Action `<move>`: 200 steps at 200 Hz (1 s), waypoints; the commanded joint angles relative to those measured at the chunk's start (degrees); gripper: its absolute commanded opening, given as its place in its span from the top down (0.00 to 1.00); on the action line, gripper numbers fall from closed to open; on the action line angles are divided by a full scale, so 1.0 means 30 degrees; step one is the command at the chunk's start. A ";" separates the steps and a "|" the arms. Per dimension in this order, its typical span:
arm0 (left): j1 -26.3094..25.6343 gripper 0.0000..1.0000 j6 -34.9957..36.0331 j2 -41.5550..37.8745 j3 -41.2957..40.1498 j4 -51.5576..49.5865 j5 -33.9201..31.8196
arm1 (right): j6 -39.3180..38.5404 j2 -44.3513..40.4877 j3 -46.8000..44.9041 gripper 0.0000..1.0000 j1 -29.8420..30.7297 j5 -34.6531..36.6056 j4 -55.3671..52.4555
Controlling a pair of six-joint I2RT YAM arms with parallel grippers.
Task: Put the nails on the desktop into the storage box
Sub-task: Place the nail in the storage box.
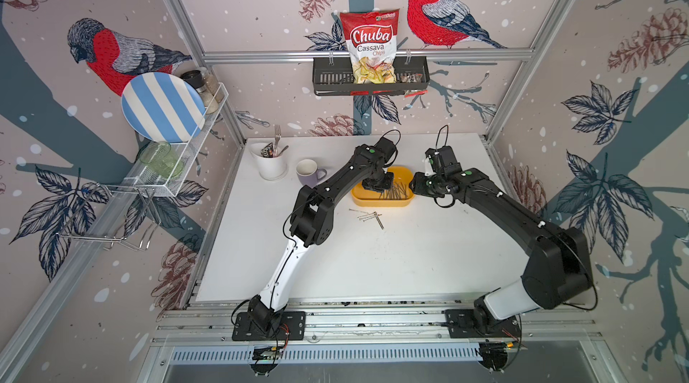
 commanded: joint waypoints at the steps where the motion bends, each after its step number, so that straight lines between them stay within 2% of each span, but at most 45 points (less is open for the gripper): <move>1: 0.0104 1.00 -0.0373 0.0356 -0.0189 0.0957 0.1407 | 0.0123 -0.0033 -0.0013 0.61 0.0033 0.0089 -0.0027; 41: 0.0104 1.00 -0.1086 0.0522 -0.1252 0.2313 0.3135 | 0.0115 0.0089 0.0133 0.61 0.0010 0.0112 -0.0043; 65: 0.0104 1.00 -0.1235 0.0451 -0.1590 0.2384 0.3252 | 0.0093 0.0088 0.0132 0.60 0.0024 0.0089 -0.0072; 80: 0.0104 0.80 -0.1166 0.0241 -0.1711 0.2384 0.3137 | 0.0108 0.0075 0.0053 0.60 0.0054 0.0089 -0.0044; 132: 0.0104 0.73 -0.0978 -0.0896 -0.1797 0.1975 0.2916 | -0.0156 0.0207 0.0041 0.59 0.0281 -0.0071 0.0198; 172: 0.0134 0.70 -0.0467 -0.3582 -0.2611 0.1447 0.1564 | -0.1507 0.0209 0.0141 0.59 0.1328 -0.0327 0.0386; 200: 0.0416 0.67 -0.0347 -0.7135 -0.6738 0.2297 -0.0273 | -0.3555 0.0542 0.0492 0.59 0.3018 -0.0557 0.0261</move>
